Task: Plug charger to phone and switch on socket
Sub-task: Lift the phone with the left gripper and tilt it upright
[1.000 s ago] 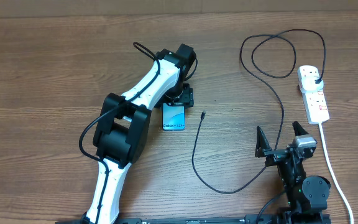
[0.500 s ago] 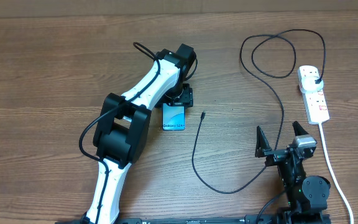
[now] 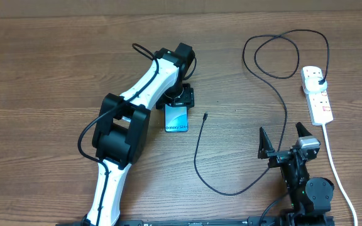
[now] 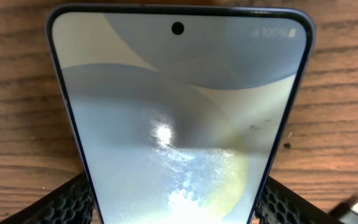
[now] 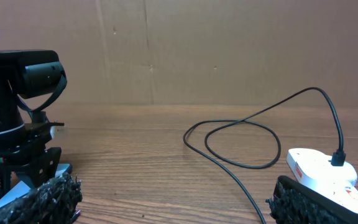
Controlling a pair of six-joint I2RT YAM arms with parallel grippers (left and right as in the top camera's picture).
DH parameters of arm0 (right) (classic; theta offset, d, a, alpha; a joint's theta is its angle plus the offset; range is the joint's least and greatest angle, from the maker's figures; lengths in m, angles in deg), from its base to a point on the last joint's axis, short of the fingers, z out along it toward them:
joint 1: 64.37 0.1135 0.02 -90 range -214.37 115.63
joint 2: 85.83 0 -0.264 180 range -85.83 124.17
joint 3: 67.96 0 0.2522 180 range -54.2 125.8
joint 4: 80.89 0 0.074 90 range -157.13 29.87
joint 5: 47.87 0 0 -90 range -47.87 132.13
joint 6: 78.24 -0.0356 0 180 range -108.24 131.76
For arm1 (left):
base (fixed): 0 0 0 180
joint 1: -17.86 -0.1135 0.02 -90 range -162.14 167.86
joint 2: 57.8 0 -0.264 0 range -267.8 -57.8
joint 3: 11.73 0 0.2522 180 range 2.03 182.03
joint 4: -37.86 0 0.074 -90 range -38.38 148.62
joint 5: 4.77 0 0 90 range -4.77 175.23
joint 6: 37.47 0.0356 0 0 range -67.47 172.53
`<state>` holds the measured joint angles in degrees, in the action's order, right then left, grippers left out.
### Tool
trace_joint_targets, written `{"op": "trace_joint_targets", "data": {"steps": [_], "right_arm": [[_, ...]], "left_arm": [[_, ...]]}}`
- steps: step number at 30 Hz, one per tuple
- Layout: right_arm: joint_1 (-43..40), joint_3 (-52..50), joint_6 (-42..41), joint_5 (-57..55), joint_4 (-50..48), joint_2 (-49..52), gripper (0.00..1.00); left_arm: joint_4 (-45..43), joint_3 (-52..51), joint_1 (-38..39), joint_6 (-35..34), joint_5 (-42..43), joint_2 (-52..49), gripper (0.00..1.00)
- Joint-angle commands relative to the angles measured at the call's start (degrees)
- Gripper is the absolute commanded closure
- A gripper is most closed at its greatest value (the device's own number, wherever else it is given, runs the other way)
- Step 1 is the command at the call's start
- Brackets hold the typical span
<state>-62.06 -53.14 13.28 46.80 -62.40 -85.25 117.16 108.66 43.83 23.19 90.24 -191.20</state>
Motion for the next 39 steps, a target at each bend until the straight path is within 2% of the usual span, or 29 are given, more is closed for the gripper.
{"op": "trace_joint_targets", "data": {"steps": [1,8,11,20,32,35,39], "right_arm": [[0.3,-0.6,0.3,0.1,-0.2,-0.3,0.00],[0.3,-0.6,0.3,0.1,-0.2,-0.3,0.00],[0.3,-0.6,0.3,0.1,-0.2,-0.3,0.00],[0.3,-0.6,0.3,0.1,-0.2,-0.3,0.00],[0.3,-0.6,0.3,0.1,-0.2,-0.3,0.00],[0.3,-0.6,0.3,0.1,-0.2,-0.3,0.00],[0.3,-0.6,0.3,0.1,-0.2,-0.3,0.00]], "left_arm": [[0.6,-0.3,-1.0,3.0,7.5,-1.3,0.27],[2.1,-0.2,-4.0,4.2,17.8,-1.3,0.28],[3.0,-0.2,-5.9,7.3,25.4,-1.3,0.29],[4.5,-0.2,-9.5,10.1,40.4,-1.3,0.28],[4.7,-0.2,-12.2,10.1,60.0,-1.3,0.27],[4.7,-0.2,-12.2,10.1,67.1,-1.3,0.27],[4.7,-0.2,-12.2,10.1,72.0,-1.3,0.27]]}}
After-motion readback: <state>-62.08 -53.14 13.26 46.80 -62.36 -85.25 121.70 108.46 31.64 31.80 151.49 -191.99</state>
